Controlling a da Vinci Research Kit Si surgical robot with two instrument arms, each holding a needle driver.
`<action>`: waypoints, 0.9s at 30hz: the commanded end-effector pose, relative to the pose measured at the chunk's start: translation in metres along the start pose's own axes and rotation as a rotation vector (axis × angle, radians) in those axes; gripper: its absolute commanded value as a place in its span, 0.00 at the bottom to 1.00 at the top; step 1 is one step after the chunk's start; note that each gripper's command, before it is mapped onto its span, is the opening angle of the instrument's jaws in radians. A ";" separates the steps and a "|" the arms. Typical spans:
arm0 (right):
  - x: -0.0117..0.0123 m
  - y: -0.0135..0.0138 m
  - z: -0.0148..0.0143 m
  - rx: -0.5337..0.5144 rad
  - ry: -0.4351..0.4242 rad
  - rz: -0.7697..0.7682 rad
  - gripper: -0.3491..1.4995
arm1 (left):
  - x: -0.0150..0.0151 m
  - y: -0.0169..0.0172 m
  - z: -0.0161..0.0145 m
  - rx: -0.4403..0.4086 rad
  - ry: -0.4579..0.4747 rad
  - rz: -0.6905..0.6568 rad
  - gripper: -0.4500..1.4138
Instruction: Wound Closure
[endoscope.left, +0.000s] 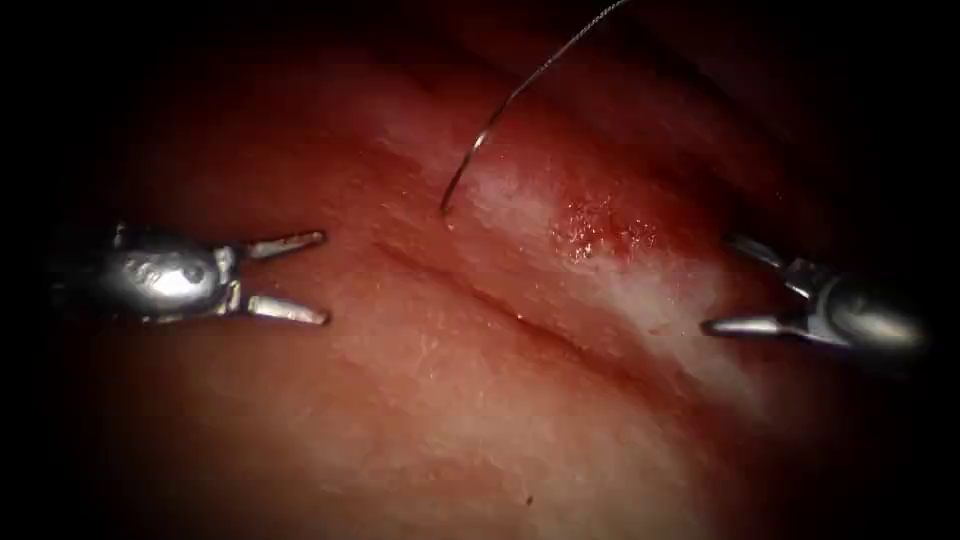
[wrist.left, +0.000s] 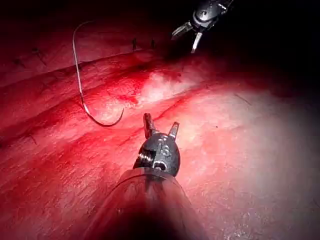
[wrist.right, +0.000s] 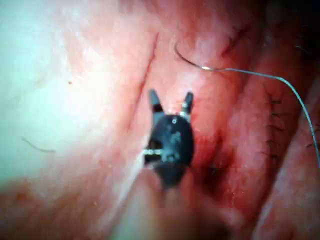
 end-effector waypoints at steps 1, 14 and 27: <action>-0.0002 -0.0003 0.0008 0.002 0.002 0.000 0.59 | -0.0003 0.0003 0.0006 -0.001 0.000 0.000 0.56; -0.0003 -0.0008 0.0011 -0.001 0.002 -0.007 0.65 | 0.0000 0.0004 0.0017 0.001 0.002 -0.003 0.60; -0.0005 -0.0019 0.0003 0.004 0.004 -0.011 0.66 | 0.0010 -0.0025 0.0082 0.032 -0.058 -0.018 0.68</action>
